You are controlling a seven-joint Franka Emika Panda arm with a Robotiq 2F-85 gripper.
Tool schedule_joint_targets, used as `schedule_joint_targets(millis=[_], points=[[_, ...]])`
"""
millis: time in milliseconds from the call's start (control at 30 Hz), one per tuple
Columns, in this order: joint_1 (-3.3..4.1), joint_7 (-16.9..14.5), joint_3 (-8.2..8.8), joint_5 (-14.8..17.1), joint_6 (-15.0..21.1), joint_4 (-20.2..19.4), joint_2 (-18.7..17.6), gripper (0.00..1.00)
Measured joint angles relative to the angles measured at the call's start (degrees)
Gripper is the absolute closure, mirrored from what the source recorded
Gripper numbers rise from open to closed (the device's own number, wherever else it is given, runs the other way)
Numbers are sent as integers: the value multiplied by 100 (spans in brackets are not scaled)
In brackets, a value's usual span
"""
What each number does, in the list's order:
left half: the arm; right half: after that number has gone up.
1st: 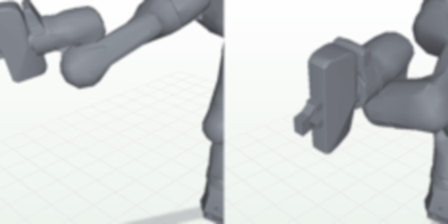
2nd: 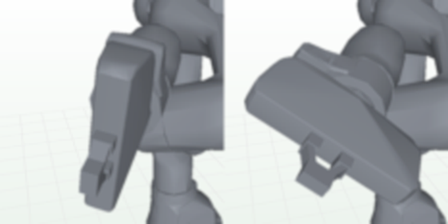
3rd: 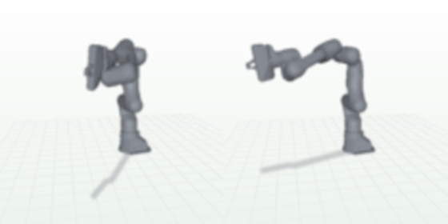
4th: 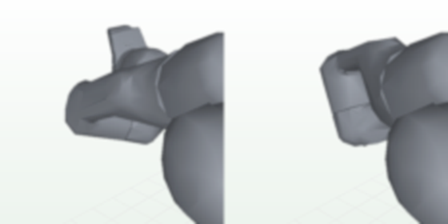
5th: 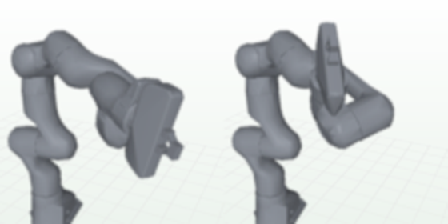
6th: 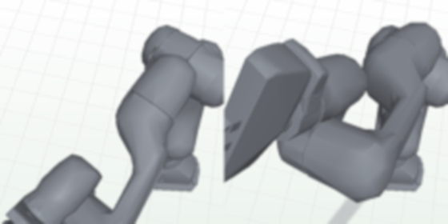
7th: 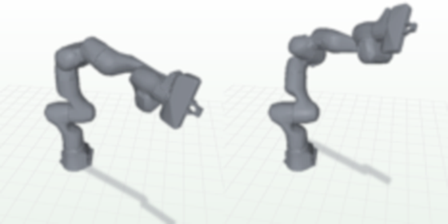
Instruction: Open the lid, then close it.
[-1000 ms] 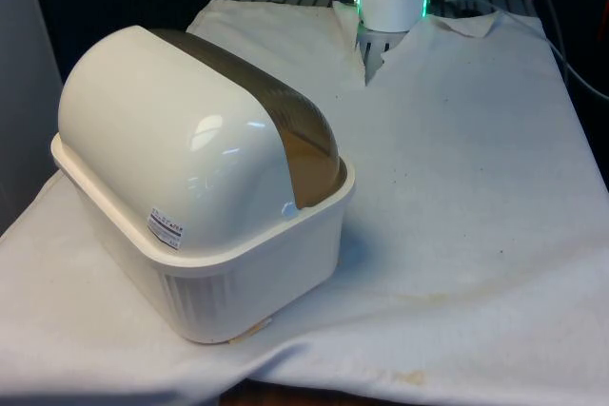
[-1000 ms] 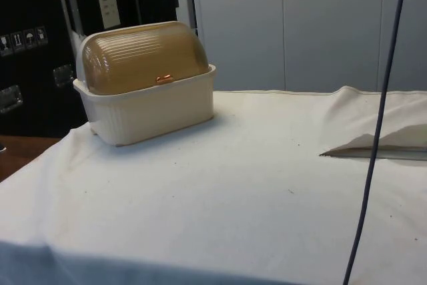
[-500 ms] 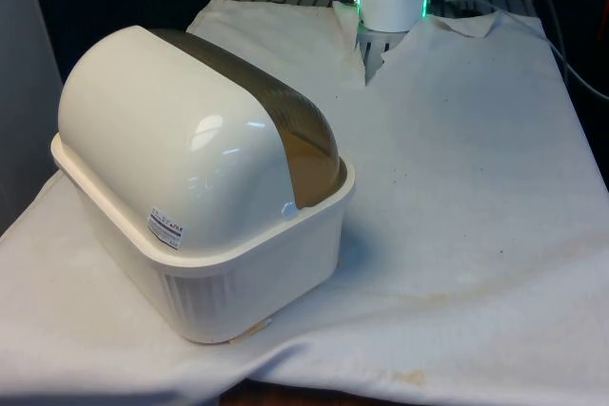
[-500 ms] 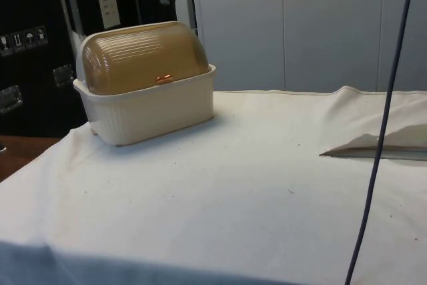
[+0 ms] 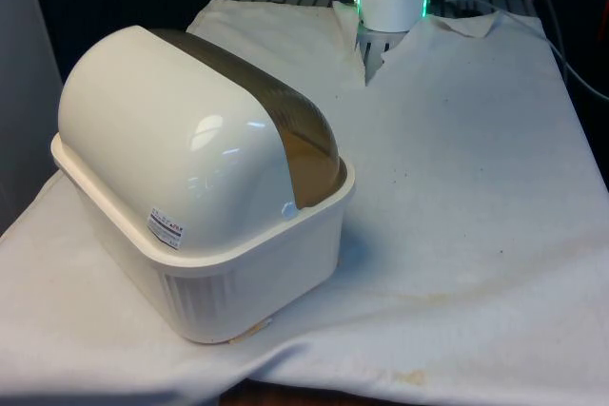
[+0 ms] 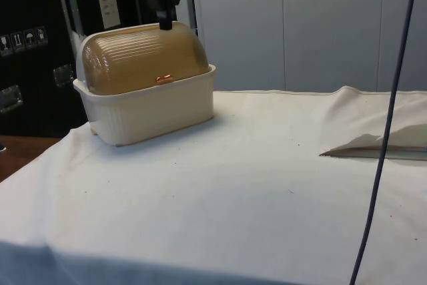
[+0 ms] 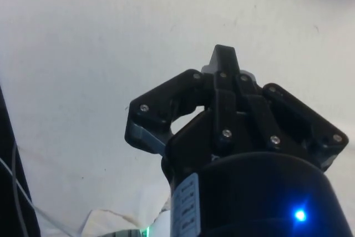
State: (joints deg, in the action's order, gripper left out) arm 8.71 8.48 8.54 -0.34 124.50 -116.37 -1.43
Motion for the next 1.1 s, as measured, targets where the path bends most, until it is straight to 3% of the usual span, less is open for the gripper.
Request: schedule_joint_targets(millis=[233, 1100], points=[[-6, 246, 6, 11, 401, -206, -103, 100], [-6, 1117, 6, 11, 1226, -315, -613, 100]])
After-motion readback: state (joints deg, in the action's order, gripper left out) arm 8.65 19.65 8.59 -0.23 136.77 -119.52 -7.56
